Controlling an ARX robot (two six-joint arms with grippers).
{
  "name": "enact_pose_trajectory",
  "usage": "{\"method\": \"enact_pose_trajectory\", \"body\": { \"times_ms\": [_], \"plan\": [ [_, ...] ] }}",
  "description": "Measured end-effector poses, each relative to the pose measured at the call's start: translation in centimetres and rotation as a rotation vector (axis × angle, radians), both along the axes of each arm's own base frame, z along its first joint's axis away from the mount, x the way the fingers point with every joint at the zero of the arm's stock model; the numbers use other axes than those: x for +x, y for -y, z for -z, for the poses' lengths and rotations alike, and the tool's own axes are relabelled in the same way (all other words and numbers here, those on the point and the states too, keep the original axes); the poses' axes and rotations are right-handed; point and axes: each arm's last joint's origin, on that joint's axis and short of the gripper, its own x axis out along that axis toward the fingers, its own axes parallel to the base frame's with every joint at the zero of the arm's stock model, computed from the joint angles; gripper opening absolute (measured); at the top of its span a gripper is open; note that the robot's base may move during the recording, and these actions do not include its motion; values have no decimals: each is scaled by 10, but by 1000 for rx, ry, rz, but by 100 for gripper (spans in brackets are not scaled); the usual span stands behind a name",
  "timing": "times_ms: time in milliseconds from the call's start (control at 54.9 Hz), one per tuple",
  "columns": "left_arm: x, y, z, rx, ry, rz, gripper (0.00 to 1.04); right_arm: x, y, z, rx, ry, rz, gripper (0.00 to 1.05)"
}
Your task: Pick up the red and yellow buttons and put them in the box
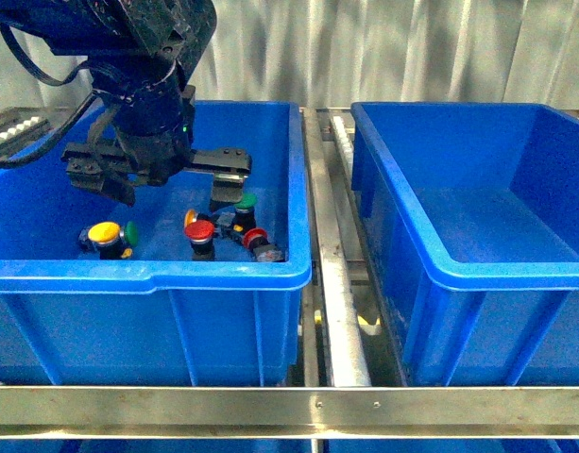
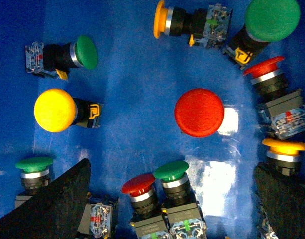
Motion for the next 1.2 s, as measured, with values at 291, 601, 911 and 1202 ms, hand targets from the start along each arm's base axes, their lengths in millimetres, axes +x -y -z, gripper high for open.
{"method": "enact_pose_trajectory", "body": {
  "times_ms": [291, 601, 911, 1202],
  "plan": [
    [20, -7, 18, 0, -23, -37, 97, 0, 0, 0, 0, 0, 0, 98],
    [34, -4, 32, -15, -26, -29, 97, 0, 0, 0, 0, 0, 0, 98],
    [44, 5, 35, -24, -19, -20, 97, 0, 0, 0, 0, 0, 0, 98],
    [60, 12, 52, -11, -52, -22, 97, 0, 0, 0, 0, 0, 0, 98]
  ]
}}
